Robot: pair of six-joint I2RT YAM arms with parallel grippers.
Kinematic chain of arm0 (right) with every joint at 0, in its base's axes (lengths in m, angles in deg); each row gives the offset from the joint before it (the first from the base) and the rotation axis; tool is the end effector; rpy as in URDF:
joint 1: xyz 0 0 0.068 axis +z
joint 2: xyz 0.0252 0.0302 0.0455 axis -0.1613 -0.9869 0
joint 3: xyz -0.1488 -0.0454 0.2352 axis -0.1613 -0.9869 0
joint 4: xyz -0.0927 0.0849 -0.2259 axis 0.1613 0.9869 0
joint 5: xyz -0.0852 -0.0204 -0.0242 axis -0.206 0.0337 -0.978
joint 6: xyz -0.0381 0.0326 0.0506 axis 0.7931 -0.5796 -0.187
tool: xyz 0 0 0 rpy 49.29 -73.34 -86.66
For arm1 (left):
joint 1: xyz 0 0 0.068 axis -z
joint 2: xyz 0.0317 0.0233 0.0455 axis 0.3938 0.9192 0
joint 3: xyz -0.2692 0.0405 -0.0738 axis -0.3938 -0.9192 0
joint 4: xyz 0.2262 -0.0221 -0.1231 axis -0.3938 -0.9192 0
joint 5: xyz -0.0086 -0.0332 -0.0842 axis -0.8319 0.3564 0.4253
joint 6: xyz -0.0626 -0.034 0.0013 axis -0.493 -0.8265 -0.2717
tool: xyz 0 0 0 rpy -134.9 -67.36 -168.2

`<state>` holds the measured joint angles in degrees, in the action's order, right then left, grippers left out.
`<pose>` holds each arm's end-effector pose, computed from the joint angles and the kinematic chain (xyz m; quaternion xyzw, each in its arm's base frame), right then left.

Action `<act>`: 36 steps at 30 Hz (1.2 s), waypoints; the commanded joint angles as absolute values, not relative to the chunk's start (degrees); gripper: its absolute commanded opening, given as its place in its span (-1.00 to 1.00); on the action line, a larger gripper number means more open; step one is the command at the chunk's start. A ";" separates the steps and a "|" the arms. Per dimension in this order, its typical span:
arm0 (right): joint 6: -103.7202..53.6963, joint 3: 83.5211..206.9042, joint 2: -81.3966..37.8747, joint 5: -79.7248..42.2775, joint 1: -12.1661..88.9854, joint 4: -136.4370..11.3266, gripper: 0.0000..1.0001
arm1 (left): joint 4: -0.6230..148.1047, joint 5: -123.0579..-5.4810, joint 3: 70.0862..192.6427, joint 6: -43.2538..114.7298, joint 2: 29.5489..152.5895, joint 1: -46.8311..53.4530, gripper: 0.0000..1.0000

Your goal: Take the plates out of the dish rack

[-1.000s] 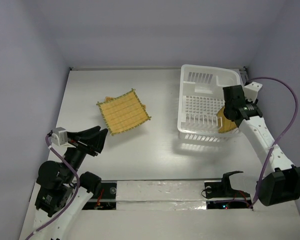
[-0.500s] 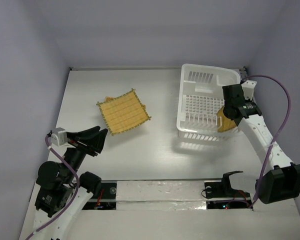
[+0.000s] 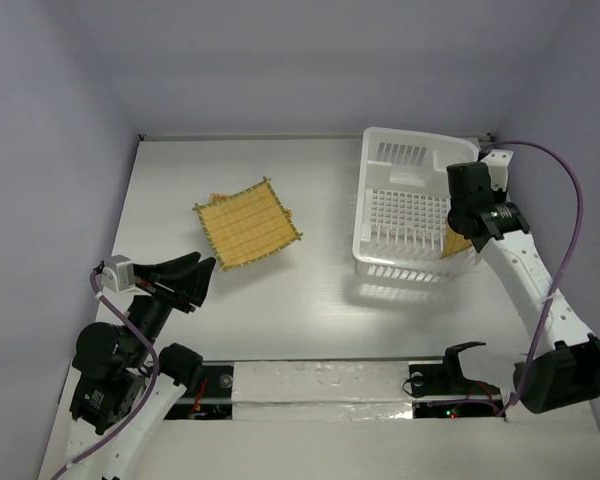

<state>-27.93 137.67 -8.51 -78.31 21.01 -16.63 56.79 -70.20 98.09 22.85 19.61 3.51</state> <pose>0.2390 0.0025 0.3483 0.1486 0.8370 -0.3369 0.4047 0.0306 -0.0181 0.3656 0.0279 0.5723 -0.3644 0.7341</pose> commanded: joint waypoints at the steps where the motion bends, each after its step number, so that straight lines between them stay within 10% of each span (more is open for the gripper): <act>1: -26.37 142.69 -6.95 -86.47 22.47 -18.42 -1.00 | 59.42 -70.42 97.87 23.32 19.70 4.06 -0.16; 16: -36.03 161.95 -2.82 -77.54 30.02 -12.70 -1.00 | 59.33 -70.60 97.87 23.15 20.85 4.06 -0.16; 26: -53.87 143.95 -5.79 -38.35 39.51 -48.76 -1.00 | 58.54 -74.18 98.04 22.53 21.90 4.06 -0.16; 36: -67.40 140.24 -21.43 -24.89 44.88 -77.03 -1.00 | 57.84 -76.22 98.13 21.83 24.36 3.54 -0.17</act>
